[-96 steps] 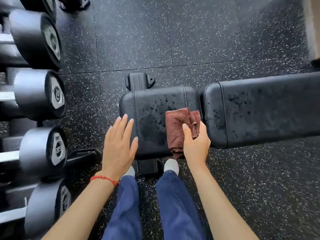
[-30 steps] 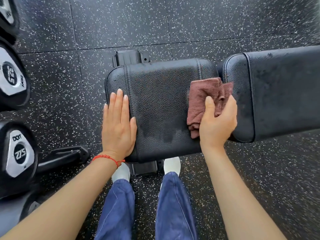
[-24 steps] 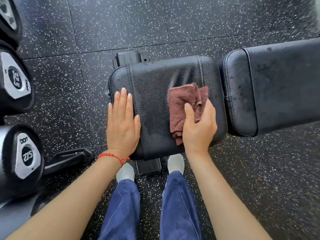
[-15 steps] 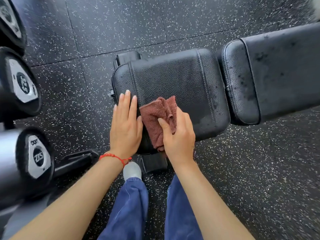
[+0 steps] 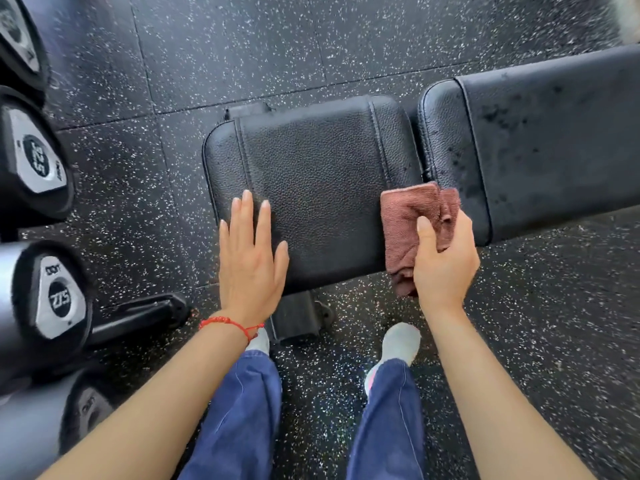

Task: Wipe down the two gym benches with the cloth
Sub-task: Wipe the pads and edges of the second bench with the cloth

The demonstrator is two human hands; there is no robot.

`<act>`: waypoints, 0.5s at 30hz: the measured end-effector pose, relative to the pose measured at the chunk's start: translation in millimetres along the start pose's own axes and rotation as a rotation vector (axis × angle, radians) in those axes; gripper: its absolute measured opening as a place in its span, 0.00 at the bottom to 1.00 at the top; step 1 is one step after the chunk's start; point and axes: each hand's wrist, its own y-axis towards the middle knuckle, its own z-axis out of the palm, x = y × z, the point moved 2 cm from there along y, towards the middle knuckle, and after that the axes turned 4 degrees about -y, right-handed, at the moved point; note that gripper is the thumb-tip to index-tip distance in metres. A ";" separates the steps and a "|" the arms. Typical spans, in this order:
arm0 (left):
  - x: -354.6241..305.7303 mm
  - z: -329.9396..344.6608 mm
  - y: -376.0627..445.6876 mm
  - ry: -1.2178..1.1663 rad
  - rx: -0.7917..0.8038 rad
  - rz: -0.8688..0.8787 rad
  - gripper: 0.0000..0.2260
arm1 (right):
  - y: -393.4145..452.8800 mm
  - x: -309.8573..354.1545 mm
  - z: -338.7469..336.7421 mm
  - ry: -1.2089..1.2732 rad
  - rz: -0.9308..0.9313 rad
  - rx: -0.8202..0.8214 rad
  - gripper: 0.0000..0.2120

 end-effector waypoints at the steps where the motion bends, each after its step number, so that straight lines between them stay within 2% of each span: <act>1: -7.5 1.7 -2.2 0.007 -0.006 -0.003 0.25 | 1.8 -2.1 -3.2 0.020 0.002 0.004 0.16; 6: -58.7 16.4 -8.4 0.005 -0.027 0.000 0.24 | 13.2 -18.1 -34.3 0.072 -0.030 0.039 0.14; 15: -154.0 63.8 14.3 0.017 -0.069 -0.019 0.24 | 67.2 -49.0 -72.6 0.123 -0.043 0.080 0.20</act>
